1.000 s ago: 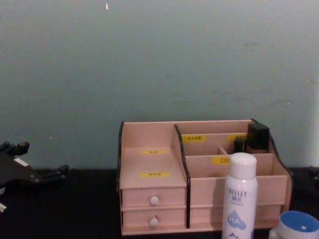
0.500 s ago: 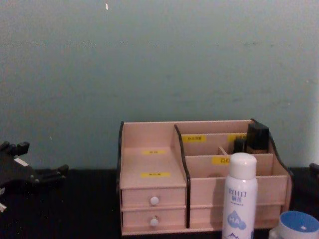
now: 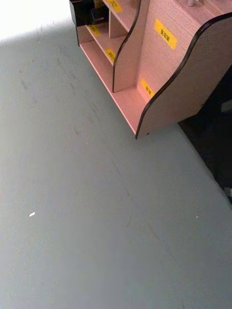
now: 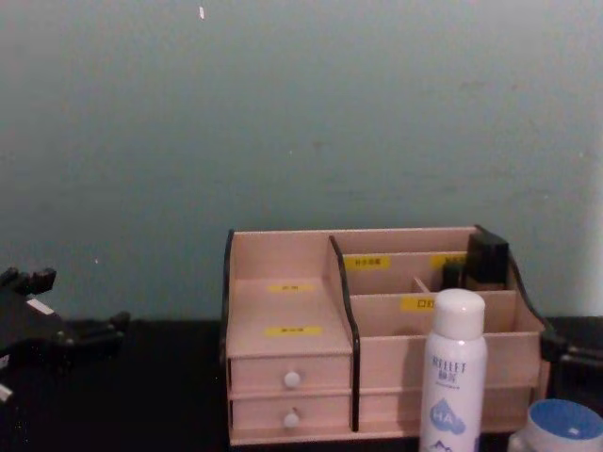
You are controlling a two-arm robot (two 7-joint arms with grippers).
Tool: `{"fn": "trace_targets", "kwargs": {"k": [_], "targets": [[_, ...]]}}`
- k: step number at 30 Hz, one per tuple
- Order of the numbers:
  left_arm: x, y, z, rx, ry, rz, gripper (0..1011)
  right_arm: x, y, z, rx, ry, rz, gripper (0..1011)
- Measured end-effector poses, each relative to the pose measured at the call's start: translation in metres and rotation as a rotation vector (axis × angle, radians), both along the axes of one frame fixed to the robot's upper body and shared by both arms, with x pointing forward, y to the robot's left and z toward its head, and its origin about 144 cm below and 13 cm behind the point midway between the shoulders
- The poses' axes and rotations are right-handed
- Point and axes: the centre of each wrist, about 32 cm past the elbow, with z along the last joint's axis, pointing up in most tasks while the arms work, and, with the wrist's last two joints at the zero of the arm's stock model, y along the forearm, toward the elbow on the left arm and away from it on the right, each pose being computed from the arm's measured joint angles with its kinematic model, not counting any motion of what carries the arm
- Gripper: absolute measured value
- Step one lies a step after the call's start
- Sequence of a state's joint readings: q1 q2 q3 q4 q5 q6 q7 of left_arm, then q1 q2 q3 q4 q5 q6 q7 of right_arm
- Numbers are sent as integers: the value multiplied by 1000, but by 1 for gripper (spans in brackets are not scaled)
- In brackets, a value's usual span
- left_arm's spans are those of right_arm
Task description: Pick up the facial cleanser and watermelon frost from the table and place them into the tiered storage box.
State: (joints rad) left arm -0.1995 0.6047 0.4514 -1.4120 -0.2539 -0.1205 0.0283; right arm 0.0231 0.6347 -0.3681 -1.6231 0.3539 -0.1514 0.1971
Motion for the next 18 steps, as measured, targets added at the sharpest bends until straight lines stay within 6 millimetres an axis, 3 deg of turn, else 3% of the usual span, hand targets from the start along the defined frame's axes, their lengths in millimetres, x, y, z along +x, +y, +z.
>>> {"fn": "trace_targets", "kwargs": {"k": [18], "targets": [[0, 0, 0, 0, 0, 0, 1001, 8, 16, -15, 53, 63, 94, 1003]]}}
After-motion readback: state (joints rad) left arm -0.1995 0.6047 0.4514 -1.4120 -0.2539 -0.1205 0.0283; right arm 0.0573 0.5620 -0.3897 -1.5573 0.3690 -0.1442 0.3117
